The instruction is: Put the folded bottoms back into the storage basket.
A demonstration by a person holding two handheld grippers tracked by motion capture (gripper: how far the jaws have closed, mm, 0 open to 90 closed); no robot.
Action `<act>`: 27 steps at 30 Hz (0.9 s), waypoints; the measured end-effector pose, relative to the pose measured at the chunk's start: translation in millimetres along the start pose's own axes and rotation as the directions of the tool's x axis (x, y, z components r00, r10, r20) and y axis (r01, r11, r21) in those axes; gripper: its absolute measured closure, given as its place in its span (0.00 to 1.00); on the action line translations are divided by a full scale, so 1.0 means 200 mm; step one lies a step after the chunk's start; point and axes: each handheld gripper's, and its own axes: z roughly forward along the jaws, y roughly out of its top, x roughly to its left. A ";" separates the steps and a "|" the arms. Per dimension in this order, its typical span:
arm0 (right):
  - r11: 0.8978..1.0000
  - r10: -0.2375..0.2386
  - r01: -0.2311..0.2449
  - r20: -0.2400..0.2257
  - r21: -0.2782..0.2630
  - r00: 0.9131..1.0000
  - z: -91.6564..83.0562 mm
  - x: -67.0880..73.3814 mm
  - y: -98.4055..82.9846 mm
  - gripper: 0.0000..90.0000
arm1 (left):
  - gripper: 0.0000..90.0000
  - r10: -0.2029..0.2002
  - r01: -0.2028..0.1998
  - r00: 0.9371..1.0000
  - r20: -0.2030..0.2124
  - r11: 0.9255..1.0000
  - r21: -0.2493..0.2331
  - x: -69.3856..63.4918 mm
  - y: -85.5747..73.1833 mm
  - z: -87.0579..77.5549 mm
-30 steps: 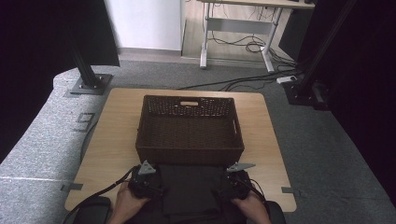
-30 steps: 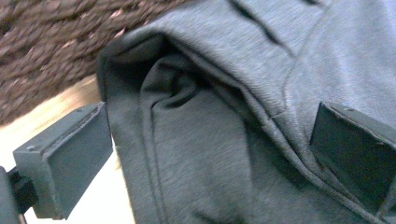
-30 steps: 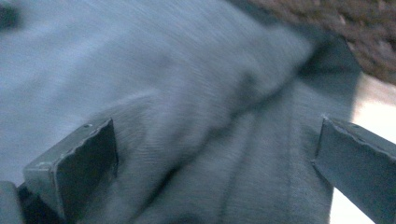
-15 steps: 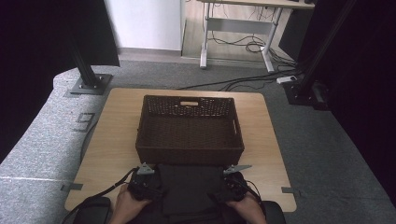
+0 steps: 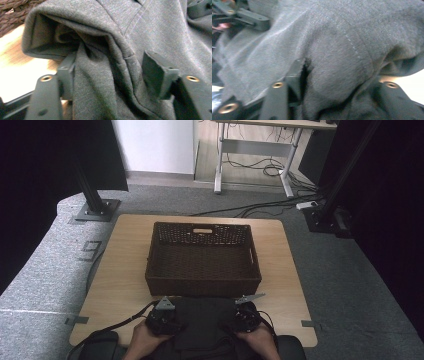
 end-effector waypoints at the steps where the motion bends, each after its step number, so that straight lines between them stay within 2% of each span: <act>1: 1.000 0.008 -0.008 -0.011 -0.001 1.000 0.00 0.00 0.00 0.60 | 0.47 -0.001 0.001 1.000 0.008 1.000 -0.001 0.00 0.00 0.00; 4: 1.000 0.027 -0.027 -0.030 -0.009 0.999 0.01 -0.01 -0.01 0.66 | 0.60 -0.011 0.011 0.999 0.042 1.000 0.001 0.01 0.00 0.00; 8: 0.999 0.041 -0.042 -0.047 -0.022 0.998 0.00 -0.02 -0.02 0.71 | 0.68 0.004 -0.004 0.999 0.052 1.000 -0.014 0.01 0.00 -0.01; 15: 0.997 -0.021 0.020 -0.006 -0.070 1.000 -0.04 0.04 -0.02 0.77 | 0.71 0.030 -0.024 0.996 0.087 0.997 -0.073 0.00 0.02 -0.08; 18: 0.995 -0.038 0.038 -0.004 -0.088 0.999 -0.05 0.05 -0.02 0.77 | 0.72 0.040 -0.030 0.995 0.096 0.995 -0.098 0.00 0.03 -0.11; 27: 0.982 -0.101 0.102 0.016 -0.156 0.995 -0.14 0.12 0.02 0.78 | 0.72 0.061 -0.042 0.991 0.116 0.986 -0.164 -0.01 0.10 -0.21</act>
